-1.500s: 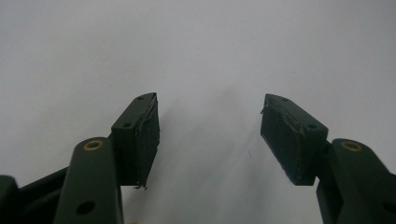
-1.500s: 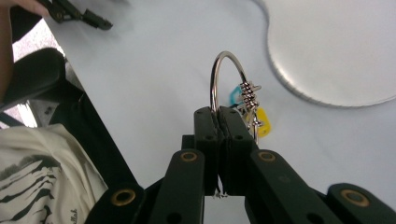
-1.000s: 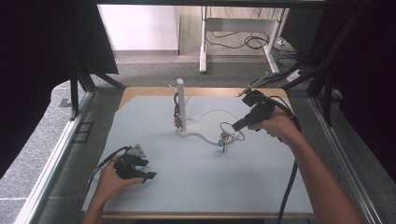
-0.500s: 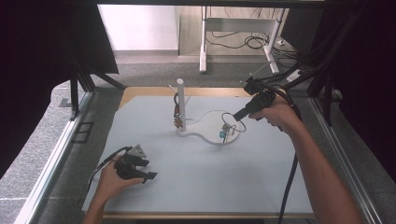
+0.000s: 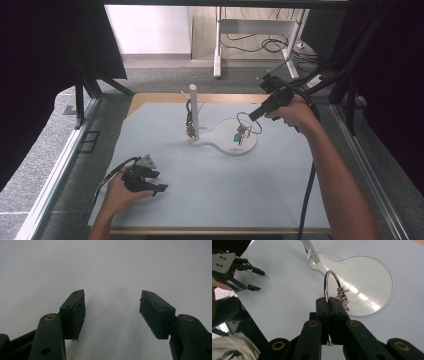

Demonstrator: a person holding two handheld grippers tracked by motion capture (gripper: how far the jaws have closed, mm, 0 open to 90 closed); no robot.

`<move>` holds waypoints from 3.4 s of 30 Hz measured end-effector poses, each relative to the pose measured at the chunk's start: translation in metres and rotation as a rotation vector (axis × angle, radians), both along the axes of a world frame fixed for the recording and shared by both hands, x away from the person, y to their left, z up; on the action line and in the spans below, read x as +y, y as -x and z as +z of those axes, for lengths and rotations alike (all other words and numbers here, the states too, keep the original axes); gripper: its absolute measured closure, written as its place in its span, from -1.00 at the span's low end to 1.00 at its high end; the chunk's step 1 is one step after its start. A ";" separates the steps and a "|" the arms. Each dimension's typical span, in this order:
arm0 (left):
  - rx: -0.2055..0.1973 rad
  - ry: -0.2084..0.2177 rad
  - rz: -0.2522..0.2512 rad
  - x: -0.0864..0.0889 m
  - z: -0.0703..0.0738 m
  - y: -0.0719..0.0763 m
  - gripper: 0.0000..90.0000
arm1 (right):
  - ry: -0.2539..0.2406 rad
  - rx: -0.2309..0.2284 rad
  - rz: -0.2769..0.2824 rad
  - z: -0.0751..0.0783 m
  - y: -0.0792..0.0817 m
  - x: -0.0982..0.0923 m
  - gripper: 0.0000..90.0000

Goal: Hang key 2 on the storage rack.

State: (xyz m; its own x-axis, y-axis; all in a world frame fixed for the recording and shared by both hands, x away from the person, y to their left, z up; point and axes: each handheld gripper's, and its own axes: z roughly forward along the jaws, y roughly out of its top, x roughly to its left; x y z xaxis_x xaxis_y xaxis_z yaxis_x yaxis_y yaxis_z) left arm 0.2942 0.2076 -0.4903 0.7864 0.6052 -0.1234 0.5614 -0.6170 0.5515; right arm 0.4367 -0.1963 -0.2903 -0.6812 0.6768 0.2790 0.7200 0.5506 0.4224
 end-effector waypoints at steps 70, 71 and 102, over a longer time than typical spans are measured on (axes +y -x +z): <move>-0.008 0.039 -0.004 0.005 0.004 0.000 -0.16 | 0.015 0.000 -0.076 -0.013 -0.074 0.048 0.94; -0.002 0.043 -0.004 0.005 0.004 0.000 -0.16 | 0.016 0.000 -0.079 -0.013 -0.075 0.049 0.94; -0.010 0.058 -0.006 0.009 0.008 0.001 -0.17 | 0.002 -0.014 -0.056 -0.025 -0.091 0.091 0.94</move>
State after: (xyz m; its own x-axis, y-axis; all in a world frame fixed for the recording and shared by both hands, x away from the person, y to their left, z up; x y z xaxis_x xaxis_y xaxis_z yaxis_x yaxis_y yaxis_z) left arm 0.2934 0.2167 -0.4823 0.7912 0.5929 -0.1497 0.5520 -0.5871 0.5921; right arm 0.5273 -0.1054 -0.3156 -0.6459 0.7148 0.2682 0.7439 0.5104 0.4314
